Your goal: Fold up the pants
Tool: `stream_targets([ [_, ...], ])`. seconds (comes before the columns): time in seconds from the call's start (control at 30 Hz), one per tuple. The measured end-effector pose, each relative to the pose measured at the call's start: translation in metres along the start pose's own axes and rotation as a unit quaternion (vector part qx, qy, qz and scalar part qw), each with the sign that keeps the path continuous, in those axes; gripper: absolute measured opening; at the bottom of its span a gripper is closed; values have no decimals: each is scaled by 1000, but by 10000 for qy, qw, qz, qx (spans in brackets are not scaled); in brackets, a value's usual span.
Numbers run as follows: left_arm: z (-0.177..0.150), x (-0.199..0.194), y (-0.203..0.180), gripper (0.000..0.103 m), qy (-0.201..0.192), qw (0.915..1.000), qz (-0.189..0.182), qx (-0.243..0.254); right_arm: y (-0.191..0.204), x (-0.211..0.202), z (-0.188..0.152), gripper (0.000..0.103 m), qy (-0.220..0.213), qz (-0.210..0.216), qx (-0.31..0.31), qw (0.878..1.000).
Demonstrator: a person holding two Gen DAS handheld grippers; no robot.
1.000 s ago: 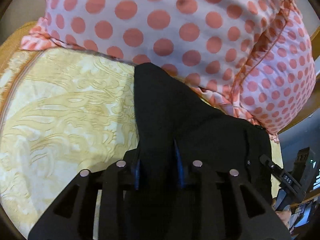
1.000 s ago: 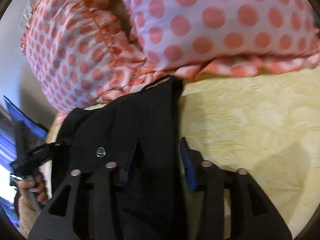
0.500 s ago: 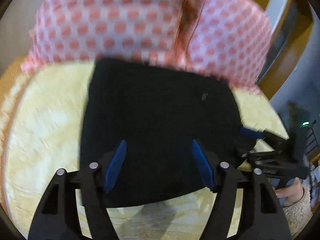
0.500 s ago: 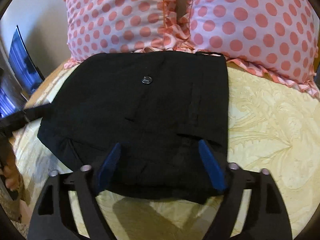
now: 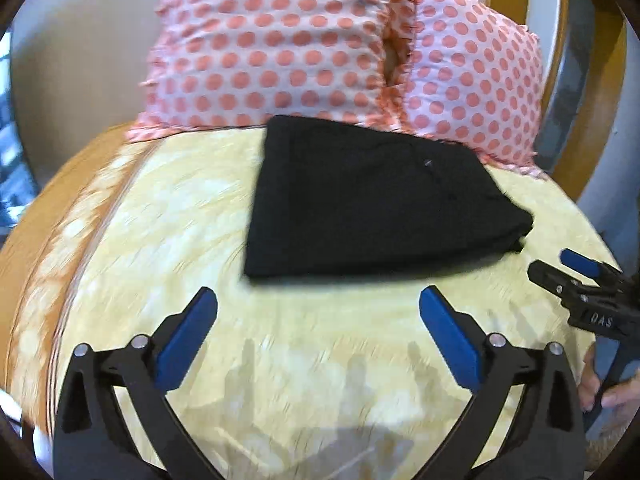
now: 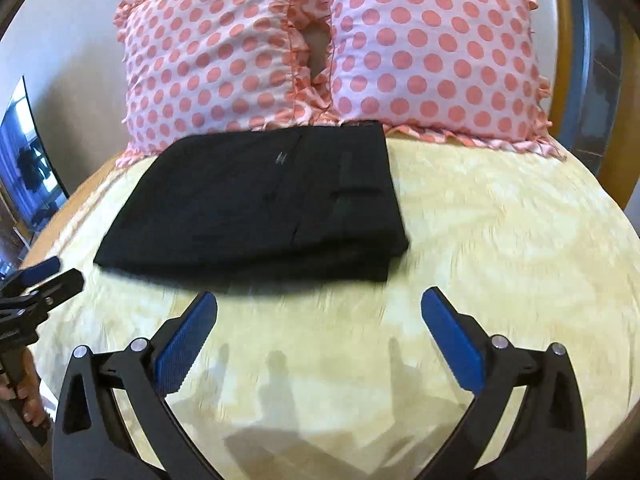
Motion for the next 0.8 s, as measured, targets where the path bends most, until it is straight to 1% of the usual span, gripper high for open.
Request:
stream_targets([
  [0.1,-19,-2,1,101,90,9999,45,-59,9,-9,-19,102,-82,-36,9,10000],
  [0.17,-29,-2,0,101,124,9998,121,8,15,-8,-28,102,-11,-1,7,10000],
  [0.23,-35,0,1,101,126,9993,329,106,19,-7,-33,102,56,-40,-36,10000],
  [0.3,-38,0,2,101,80,9988,457,171,24,-10,-35,102,2,-131,-137,9998],
  [0.47,-44,3,0,101,153,9989,415,168,35,-11,-39,102,-81,-336,-414,9985],
  [0.57,-48,7,-2,101,226,9988,388,200,37,-8,-41,102,-45,-324,-422,9986],
  [0.63,-52,13,-3,101,335,9985,374,228,35,-3,-44,102,63,-333,-400,9986],
  [0.67,-55,14,-3,101,349,9983,391,257,33,-2,-45,102,65,-242,-294,9993],
  [0.7,-56,13,-5,101,257,9982,430,334,32,-3,-46,102,22,-207,-249,9995],
  [0.8,-58,12,-4,101,134,9986,402,317,33,-4,-47,102,-42,-247,-265,9993],
])
Point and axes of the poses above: each gripper's, at about its wrist camera, not at the fingertips, and x roughly the way its jaws point, y to its left, z to its top, the point moved 7 cm from there along x, roughly the way its jaws point, and after that the axes turned 4 degrees about y, right-handed, at the moved point
